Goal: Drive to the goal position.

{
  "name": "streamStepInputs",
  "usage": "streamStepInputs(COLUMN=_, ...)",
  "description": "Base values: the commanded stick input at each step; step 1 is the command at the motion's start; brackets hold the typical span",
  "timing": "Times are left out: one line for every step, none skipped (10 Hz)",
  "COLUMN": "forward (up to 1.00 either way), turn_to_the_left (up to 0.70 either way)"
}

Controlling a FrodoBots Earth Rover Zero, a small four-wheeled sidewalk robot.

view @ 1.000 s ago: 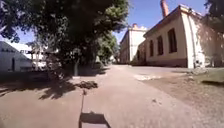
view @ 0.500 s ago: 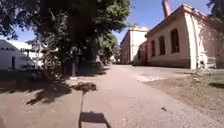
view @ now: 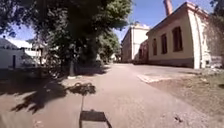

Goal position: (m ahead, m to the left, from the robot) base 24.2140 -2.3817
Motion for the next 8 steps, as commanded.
streamStepInputs(forward=0.70, turn_to_the_left=0.00)
streamStepInputs(forward=0.70, turn_to_the_left=0.00)
streamStepInputs(forward=0.70, turn_to_the_left=0.00)
streamStepInputs(forward=0.70, turn_to_the_left=0.00)
streamStepInputs(forward=0.70, turn_to_the_left=0.00)
streamStepInputs(forward=0.70, turn_to_the_left=0.00)
streamStepInputs(forward=0.70, turn_to_the_left=0.00)
streamStepInputs(forward=0.70, turn_to_the_left=0.00)
